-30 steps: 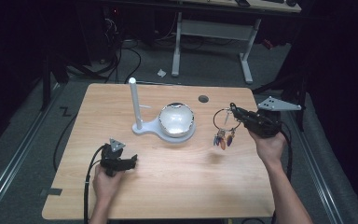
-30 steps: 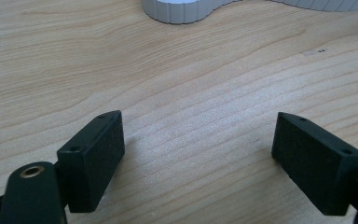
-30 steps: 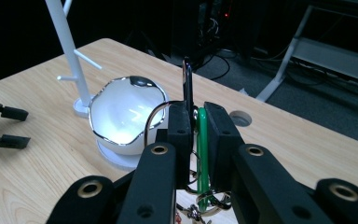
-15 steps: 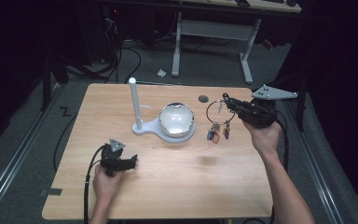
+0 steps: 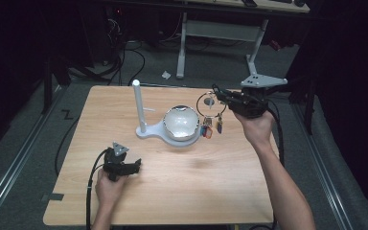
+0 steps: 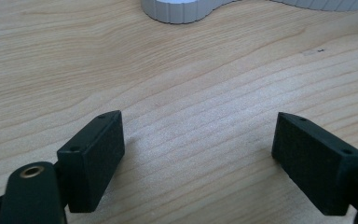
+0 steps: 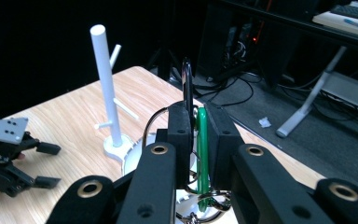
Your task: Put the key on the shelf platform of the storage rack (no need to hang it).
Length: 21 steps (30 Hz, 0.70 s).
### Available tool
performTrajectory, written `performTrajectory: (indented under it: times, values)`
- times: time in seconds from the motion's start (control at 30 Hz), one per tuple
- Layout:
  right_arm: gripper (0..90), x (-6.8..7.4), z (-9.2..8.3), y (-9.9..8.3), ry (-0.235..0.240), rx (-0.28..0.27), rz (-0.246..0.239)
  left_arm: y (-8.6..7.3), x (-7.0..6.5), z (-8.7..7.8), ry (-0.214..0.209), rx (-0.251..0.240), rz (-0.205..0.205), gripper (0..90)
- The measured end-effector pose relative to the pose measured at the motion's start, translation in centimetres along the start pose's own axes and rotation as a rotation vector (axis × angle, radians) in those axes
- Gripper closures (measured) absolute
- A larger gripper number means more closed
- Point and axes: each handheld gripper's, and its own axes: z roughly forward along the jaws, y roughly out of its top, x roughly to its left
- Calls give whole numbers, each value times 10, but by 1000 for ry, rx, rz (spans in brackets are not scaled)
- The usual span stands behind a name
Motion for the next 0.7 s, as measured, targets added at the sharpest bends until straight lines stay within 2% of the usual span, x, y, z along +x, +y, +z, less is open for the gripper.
performTrajectory:
  times: [0.2, 0.27, 0.7]
  values:
    - [823, 6, 15, 10, 15, 5, -8, 0, 0, 0, -2, 4, 0, 173]
    - [823, 8, 25, 14, 20, 14, -8, 0, 0, 0, 1, 3, -4, 173]
    - [823, 15, 64, 21, 42, 46, 3, 0, 0, 0, 2, 3, -5, 173]
